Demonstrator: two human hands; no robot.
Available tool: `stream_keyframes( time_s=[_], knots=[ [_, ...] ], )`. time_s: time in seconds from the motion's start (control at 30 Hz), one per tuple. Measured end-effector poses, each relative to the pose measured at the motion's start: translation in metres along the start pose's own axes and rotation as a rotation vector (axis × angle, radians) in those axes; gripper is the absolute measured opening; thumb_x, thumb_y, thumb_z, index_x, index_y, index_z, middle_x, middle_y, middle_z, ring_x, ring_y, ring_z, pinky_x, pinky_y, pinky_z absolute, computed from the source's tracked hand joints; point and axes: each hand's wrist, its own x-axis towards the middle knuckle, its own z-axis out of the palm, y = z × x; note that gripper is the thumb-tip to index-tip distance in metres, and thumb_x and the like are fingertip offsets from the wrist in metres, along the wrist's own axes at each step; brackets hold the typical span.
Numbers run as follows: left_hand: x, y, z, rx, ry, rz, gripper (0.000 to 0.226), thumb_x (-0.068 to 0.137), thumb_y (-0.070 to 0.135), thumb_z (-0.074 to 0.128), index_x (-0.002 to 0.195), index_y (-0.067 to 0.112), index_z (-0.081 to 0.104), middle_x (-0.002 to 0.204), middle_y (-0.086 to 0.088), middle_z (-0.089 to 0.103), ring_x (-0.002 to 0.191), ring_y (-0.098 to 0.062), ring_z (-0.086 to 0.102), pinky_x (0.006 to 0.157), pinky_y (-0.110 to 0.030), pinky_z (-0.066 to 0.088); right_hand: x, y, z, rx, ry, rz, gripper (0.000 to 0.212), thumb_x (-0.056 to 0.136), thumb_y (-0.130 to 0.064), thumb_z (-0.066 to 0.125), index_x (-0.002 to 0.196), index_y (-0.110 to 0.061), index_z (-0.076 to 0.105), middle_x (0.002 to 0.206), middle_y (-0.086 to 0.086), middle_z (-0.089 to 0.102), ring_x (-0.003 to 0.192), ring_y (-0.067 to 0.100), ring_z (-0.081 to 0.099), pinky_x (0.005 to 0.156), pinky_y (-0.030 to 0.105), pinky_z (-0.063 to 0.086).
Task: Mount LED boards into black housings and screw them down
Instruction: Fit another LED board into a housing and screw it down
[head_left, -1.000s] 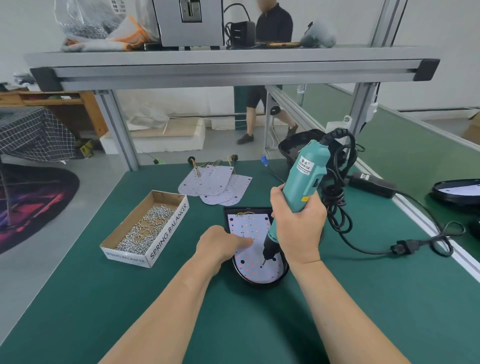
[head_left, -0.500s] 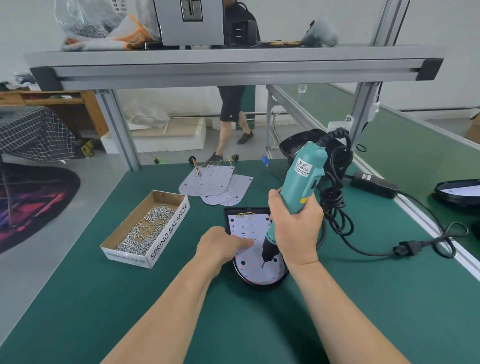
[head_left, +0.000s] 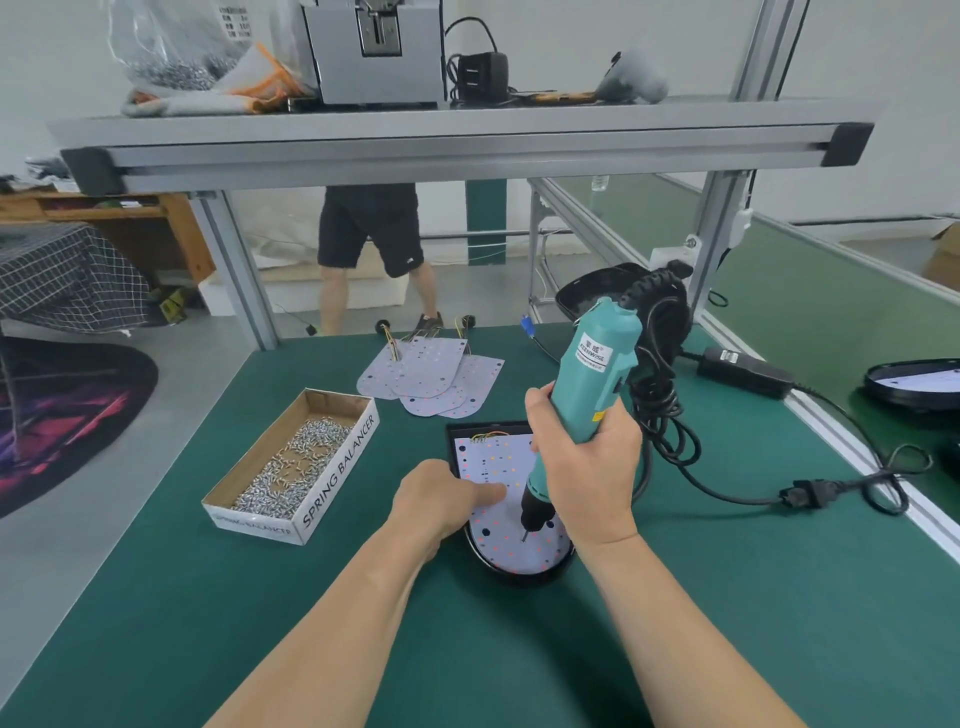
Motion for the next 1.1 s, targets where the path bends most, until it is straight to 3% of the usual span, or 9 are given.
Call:
stream_keyframes(
  time_s=[0.2, 0.33, 0.4, 0.47, 0.53, 0.6, 0.77, 0.87, 1.1],
  knots=[
    [0.0, -0.003, -0.001, 0.039, 0.011, 0.013, 0.049, 0.069, 0.045, 0.085, 0.095, 0.008, 0.067, 0.097, -0.005, 0.071, 0.091, -0.024, 0.067, 0.069, -0.031, 0.048, 0.002, -0.016, -0.007, 0.066, -0.086, -0.04, 0.014, 0.081, -0.023, 0.071, 0.074, -0.017, 0.061, 0.059, 0.009, 0.056, 0.056, 0.038, 0.053, 0.054, 0.05, 0.05],
    [-0.005, -0.003, -0.005, 0.114, 0.005, 0.012, 0.047, 0.074, 0.051, 0.081, 0.082, 0.01, 0.057, 0.08, -0.001, 0.057, 0.069, -0.017, 0.052, 0.057, -0.027, 0.037, 0.019, -0.039, -0.008, 0.158, -0.131, -0.096, 0.014, 0.084, -0.015, 0.071, 0.077, -0.008, 0.061, 0.057, 0.01, 0.054, 0.053, 0.033, 0.05, 0.054, 0.031, 0.048],
    [-0.009, -0.004, -0.013, 0.128, 0.011, -0.006, 0.056, 0.084, 0.055, 0.069, 0.089, 0.001, 0.059, 0.088, -0.015, 0.061, 0.079, -0.025, 0.061, 0.062, -0.026, 0.04, 0.024, -0.044, -0.007, 0.183, -0.043, -0.09, 0.016, 0.085, -0.014, 0.071, 0.079, -0.003, 0.06, 0.056, 0.006, 0.054, 0.051, 0.024, 0.051, 0.055, 0.026, 0.046],
    [-0.014, -0.004, -0.028, -0.005, 0.081, -0.025, 0.05, 0.099, 0.042, 0.055, 0.1, -0.008, 0.059, 0.107, -0.028, 0.062, 0.09, -0.036, 0.065, 0.069, -0.028, 0.04, 0.027, -0.045, -0.007, 0.225, 0.069, -0.045, 0.017, 0.085, -0.015, 0.072, 0.079, -0.005, 0.06, 0.059, 0.003, 0.057, 0.05, 0.018, 0.053, 0.055, 0.024, 0.046],
    [-0.022, -0.004, -0.047, -0.291, 0.088, -0.013, 0.021, 0.101, 0.012, 0.048, 0.094, -0.003, 0.062, 0.089, -0.024, 0.066, 0.065, -0.025, 0.057, 0.056, -0.027, 0.041, 0.03, -0.044, -0.009, 0.268, 0.169, 0.015, 0.016, 0.086, -0.017, 0.072, 0.078, -0.012, 0.06, 0.064, 0.004, 0.059, 0.05, 0.017, 0.054, 0.055, 0.024, 0.047],
    [-0.035, -0.005, -0.063, -0.567, -0.031, 0.041, 0.023, 0.098, -0.008, 0.042, 0.1, -0.003, 0.064, 0.075, -0.016, 0.067, 0.054, -0.014, 0.054, 0.045, -0.02, 0.042, 0.032, -0.044, -0.01, 0.323, 0.233, 0.084, 0.018, 0.086, -0.019, 0.074, 0.078, -0.017, 0.058, 0.062, 0.002, 0.059, 0.049, 0.017, 0.055, 0.054, 0.023, 0.047],
    [-0.064, -0.002, -0.068, -0.663, -0.364, 0.19, 0.023, 0.098, -0.01, 0.045, 0.118, -0.007, 0.055, 0.09, -0.025, 0.071, 0.065, -0.019, 0.068, 0.052, -0.018, 0.052, 0.03, -0.05, -0.008, 0.458, 0.273, 0.18, 0.019, 0.085, -0.022, 0.073, 0.08, -0.019, 0.055, 0.057, 0.0, 0.055, 0.048, 0.017, 0.052, 0.053, 0.023, 0.045],
    [-0.069, -0.002, -0.058, -0.666, -0.344, 0.267, 0.013, 0.096, -0.005, 0.056, 0.106, -0.002, 0.049, 0.095, -0.028, 0.073, 0.075, -0.026, 0.073, 0.057, -0.019, 0.055, 0.028, -0.059, -0.005, 0.52, 0.291, 0.193, 0.019, 0.084, -0.023, 0.072, 0.081, -0.018, 0.054, 0.056, 0.0, 0.055, 0.049, 0.017, 0.052, 0.054, 0.024, 0.045],
    [-0.073, -0.005, -0.043, -0.941, -0.333, 0.243, 0.011, 0.073, 0.002, 0.071, 0.081, 0.002, 0.079, 0.085, -0.025, 0.073, 0.073, -0.024, 0.075, 0.065, -0.02, 0.059, 0.03, -0.07, 0.0, 0.573, 0.303, 0.216, 0.021, 0.088, -0.019, 0.071, 0.08, -0.019, 0.052, 0.054, -0.003, 0.054, 0.048, 0.016, 0.051, 0.052, 0.025, 0.043]
  ],
)
